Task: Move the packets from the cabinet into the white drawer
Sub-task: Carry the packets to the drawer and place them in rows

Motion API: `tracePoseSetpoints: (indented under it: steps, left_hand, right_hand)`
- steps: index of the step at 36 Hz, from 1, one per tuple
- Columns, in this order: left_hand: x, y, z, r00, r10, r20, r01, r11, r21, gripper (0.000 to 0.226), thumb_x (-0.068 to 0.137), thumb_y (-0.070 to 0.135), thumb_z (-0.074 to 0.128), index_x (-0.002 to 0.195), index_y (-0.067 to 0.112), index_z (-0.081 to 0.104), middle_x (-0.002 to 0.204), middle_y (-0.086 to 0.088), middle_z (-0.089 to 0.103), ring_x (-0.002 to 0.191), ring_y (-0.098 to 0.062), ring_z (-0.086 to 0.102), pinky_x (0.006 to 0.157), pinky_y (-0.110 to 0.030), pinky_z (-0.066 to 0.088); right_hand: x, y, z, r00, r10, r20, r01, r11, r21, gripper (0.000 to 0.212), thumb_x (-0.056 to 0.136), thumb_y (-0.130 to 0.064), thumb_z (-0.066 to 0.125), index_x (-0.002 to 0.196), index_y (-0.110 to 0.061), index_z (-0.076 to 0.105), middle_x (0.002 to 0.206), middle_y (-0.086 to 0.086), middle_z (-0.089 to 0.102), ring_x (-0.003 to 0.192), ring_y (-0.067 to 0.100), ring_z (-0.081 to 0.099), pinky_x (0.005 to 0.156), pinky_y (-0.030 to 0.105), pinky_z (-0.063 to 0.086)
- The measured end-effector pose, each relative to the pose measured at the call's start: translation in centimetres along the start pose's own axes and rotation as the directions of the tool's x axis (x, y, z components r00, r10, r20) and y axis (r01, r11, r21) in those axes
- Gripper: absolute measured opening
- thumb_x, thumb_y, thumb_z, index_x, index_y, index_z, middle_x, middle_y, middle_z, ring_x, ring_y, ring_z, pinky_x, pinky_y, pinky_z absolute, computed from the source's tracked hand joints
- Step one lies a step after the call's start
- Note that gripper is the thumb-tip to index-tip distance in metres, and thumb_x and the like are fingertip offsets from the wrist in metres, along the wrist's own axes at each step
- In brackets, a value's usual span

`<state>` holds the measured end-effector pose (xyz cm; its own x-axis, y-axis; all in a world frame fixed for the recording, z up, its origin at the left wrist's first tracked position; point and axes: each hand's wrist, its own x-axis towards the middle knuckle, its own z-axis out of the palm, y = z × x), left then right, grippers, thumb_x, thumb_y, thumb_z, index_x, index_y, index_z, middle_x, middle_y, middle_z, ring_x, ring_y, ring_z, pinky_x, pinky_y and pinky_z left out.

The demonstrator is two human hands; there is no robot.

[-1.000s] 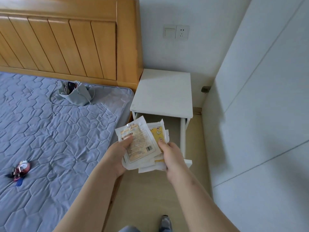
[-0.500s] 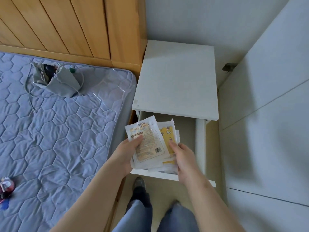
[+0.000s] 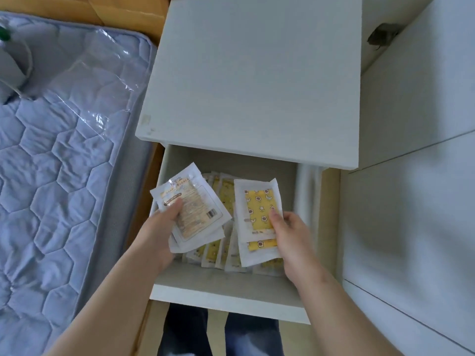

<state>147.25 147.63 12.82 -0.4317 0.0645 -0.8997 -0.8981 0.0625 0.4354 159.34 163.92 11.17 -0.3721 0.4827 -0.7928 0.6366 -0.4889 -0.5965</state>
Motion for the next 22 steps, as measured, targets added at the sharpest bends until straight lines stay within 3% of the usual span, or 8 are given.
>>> tracePoseSetpoints:
  steps: [2, 8, 13, 18, 22]
  left_hand:
    - [1.8, -0.7, 0.8, 1.000, -0.002, -0.005, 0.002, 1.000, 0.013, 0.020, 0.093, 0.028, 0.054, 0.113, 0.030, 0.059, 0.110, -0.004, 0.068, 0.100, -0.025, 0.066, 0.086, -0.047, 0.052]
    - [6.1, -2.1, 2.7, 1.000, -0.029, -0.010, 0.029, 0.999, 0.046, 0.018, 0.094, 0.028, 0.055, 0.111, 0.027, 0.060, 0.104, -0.002, 0.070, 0.094, -0.023, 0.068, 0.074, -0.042, 0.055]
    - [9.1, -2.2, 3.2, 0.999, -0.016, -0.035, 0.020, 0.993, 0.112, 0.016, 0.091, 0.027, 0.058, 0.107, 0.025, 0.060, 0.102, -0.003, 0.071, 0.092, -0.024, 0.069, 0.087, -0.048, 0.053]
    - [12.1, -2.4, 2.7, 0.997, -0.018, -0.069, 0.027, 0.991, 0.128, 0.012, 0.089, 0.025, 0.061, 0.101, 0.023, 0.060, 0.096, -0.002, 0.070, 0.087, -0.022, 0.068, 0.073, -0.043, 0.055]
    - [13.7, -2.9, 2.5, 0.998, -0.035, -0.052, 0.040, 0.993, 0.109, 0.010, 0.090, 0.024, 0.061, 0.099, 0.022, 0.061, 0.099, -0.004, 0.070, 0.091, -0.024, 0.067, 0.078, -0.044, 0.053]
  right_hand:
    - [2.0, 0.8, -0.4, 1.000, 0.000, -0.028, 0.000, 1.000, -0.020, 0.015, 0.097, -0.029, 0.049, 0.091, -0.016, 0.051, 0.082, -0.001, 0.064, 0.065, 0.010, 0.062, 0.043, 0.015, 0.048]
    - [7.0, 2.8, -0.3, 0.997, 0.027, -0.068, -0.027, 1.000, 0.000, 0.011, 0.096, -0.025, 0.051, 0.093, -0.015, 0.052, 0.089, 0.002, 0.065, 0.073, 0.014, 0.065, 0.056, 0.023, 0.051]
    - [10.3, 3.4, 1.3, 0.998, 0.017, -0.055, -0.016, 1.000, 0.018, 0.012, 0.096, -0.024, 0.051, 0.087, -0.017, 0.051, 0.085, 0.001, 0.064, 0.071, 0.014, 0.064, 0.057, 0.023, 0.051]
    - [13.7, 4.3, 3.2, 0.998, -0.019, -0.059, 0.019, 1.000, -0.010, 0.017, 0.096, -0.024, 0.052, 0.081, -0.017, 0.051, 0.089, 0.007, 0.062, 0.080, 0.020, 0.060, 0.072, 0.031, 0.050]
    - [15.7, 5.0, 4.4, 0.995, -0.018, -0.094, 0.015, 0.999, -0.036, 0.018, 0.096, -0.021, 0.052, 0.078, -0.021, 0.053, 0.096, 0.012, 0.064, 0.088, 0.026, 0.063, 0.085, 0.037, 0.050]
